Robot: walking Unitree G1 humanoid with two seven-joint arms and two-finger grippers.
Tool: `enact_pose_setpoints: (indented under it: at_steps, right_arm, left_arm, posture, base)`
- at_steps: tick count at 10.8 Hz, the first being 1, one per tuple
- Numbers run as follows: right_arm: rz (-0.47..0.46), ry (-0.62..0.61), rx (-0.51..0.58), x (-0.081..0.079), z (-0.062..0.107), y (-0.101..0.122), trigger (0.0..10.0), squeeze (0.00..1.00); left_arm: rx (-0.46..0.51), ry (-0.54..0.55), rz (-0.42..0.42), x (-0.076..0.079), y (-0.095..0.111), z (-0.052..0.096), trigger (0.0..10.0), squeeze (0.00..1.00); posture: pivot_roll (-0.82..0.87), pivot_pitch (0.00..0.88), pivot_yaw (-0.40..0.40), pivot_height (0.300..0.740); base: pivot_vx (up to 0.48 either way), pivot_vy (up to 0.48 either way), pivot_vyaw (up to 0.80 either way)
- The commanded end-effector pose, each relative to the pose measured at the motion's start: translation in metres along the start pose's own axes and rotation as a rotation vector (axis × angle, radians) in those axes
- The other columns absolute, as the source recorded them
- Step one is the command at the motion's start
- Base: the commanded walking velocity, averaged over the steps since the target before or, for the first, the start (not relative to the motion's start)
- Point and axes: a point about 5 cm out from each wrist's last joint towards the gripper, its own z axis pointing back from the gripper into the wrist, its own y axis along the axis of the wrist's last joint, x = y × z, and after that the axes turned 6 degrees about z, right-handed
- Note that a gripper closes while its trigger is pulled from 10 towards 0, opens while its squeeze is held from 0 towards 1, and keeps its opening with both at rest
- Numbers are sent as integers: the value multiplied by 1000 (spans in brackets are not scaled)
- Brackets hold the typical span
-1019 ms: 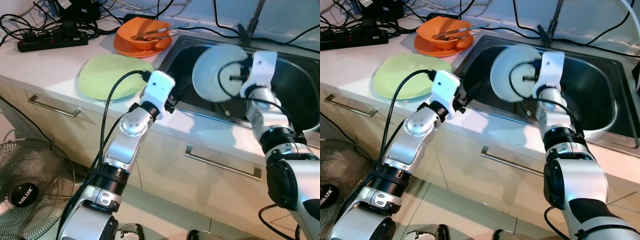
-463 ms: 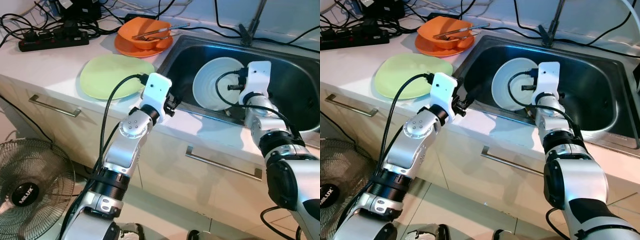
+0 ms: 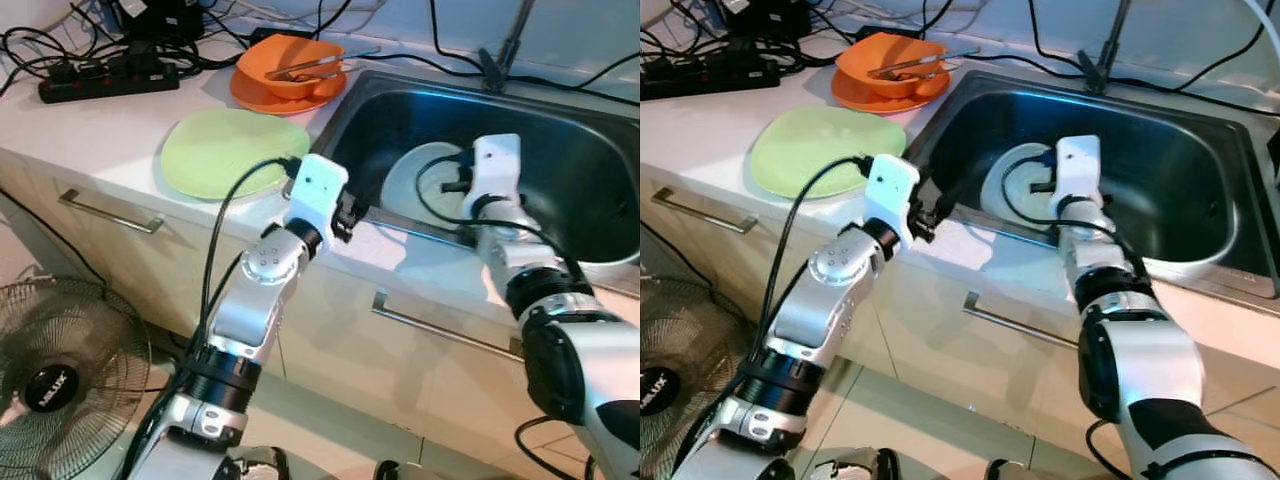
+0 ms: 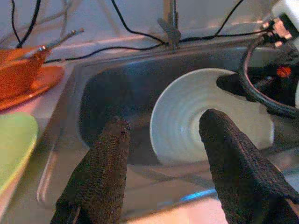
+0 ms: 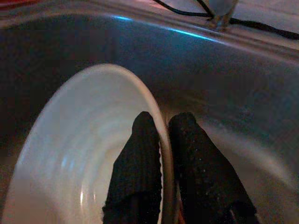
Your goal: Kitchen organization
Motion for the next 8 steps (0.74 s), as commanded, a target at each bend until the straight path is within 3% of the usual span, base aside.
enact_pose_setpoints:
  at_steps: [1,3,4,5,6,8]
  right_arm:
    - [15,5,-3,0,1,-2,10000,0]
    - [25,31,-19,-5,2,-7,10000,0]
    - [21,37,-21,-6,2,-8,10000,922]
    - [23,38,-16,-7,2,-8,10000,267]
    - [27,39,1,-7,2,-5,10000,0]
    - [-5,46,97,-8,1,10,10000,0]
  left_arm:
    - [8,-7,-5,2,4,1,10000,0]
    - [-5,-15,1,3,2,2,10000,0]
    - [-11,-19,0,5,1,2,10000,0]
    - [-10,-21,1,5,2,2,10000,0]
    - [-5,-20,0,5,2,2,10000,0]
    - [28,15,-9,1,4,3,10000,0]
  posture:
    - [124,46,24,740]
    - [125,42,25,740]
    - [123,41,28,740]
    - [122,40,28,740]
    - [122,41,28,740]
    - [108,57,28,740]
  base:
    - [0,0,0]
    - [0,0,0]
    - [0,0,0]
    - [0,0,0]
    - [0,0,0]
    - [0,0,0]
